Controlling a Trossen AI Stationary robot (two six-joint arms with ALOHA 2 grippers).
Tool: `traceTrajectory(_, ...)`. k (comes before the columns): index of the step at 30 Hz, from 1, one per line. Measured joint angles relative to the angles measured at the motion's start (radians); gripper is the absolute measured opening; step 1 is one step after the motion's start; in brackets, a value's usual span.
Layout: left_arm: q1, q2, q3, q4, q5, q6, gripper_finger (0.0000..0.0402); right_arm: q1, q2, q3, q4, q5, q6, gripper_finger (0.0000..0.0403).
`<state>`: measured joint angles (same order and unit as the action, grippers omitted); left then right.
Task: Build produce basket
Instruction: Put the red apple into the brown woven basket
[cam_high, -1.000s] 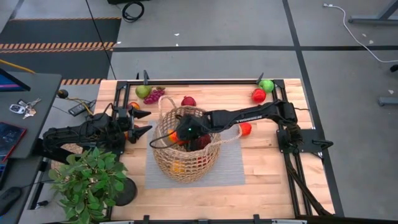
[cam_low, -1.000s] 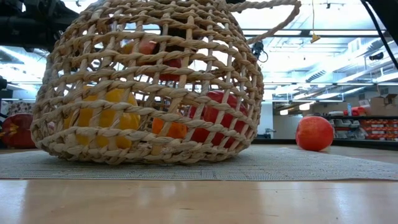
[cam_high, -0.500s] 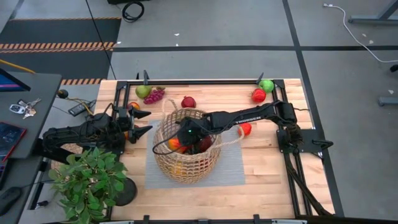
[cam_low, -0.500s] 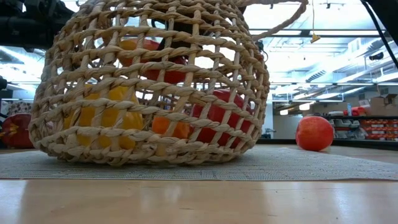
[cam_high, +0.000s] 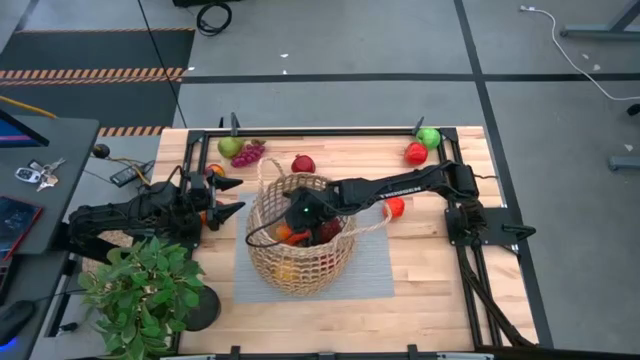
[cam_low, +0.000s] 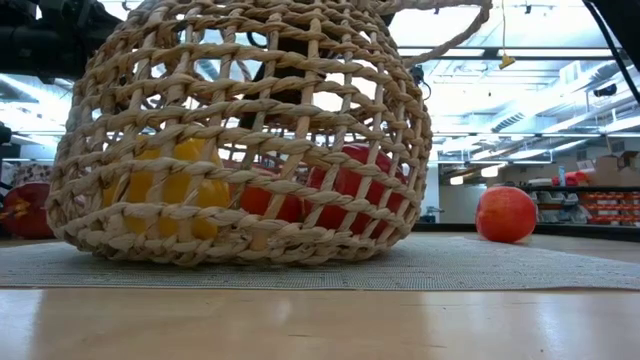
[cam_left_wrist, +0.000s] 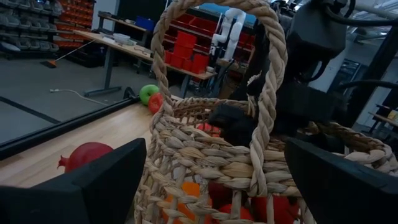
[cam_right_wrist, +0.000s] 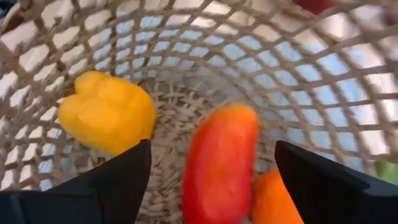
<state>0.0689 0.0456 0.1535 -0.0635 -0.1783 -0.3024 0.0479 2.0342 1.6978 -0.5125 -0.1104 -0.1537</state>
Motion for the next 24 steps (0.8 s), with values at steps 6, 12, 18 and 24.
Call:
traceTrajectory(6, 0.0, 0.0, 0.0, 0.0, 0.0, 0.0, 0.0389, 0.002, -0.056, 0.001, -0.019, 0.015, 0.001, 0.0357)
traceTrajectory(12, 0.0, 0.0, 0.0, 0.0, 0.0, 0.0, 0.0389, -0.004, -0.158, 0.002, 0.004, 0.003, 0.002, 0.0357)
traceTrajectory(18, 0.0, 0.0, 0.0, 0.0, 0.0, 0.001, 0.0389, -0.034, -0.285, 0.003, -0.02, -0.015, 0.005, 0.0357)
traceTrajectory(24, 0.0, 0.0, 0.0, 0.0, 0.0, 0.0, 0.0389, -0.127, -0.428, 0.004, -0.149, -0.032, -0.014, 0.0357)
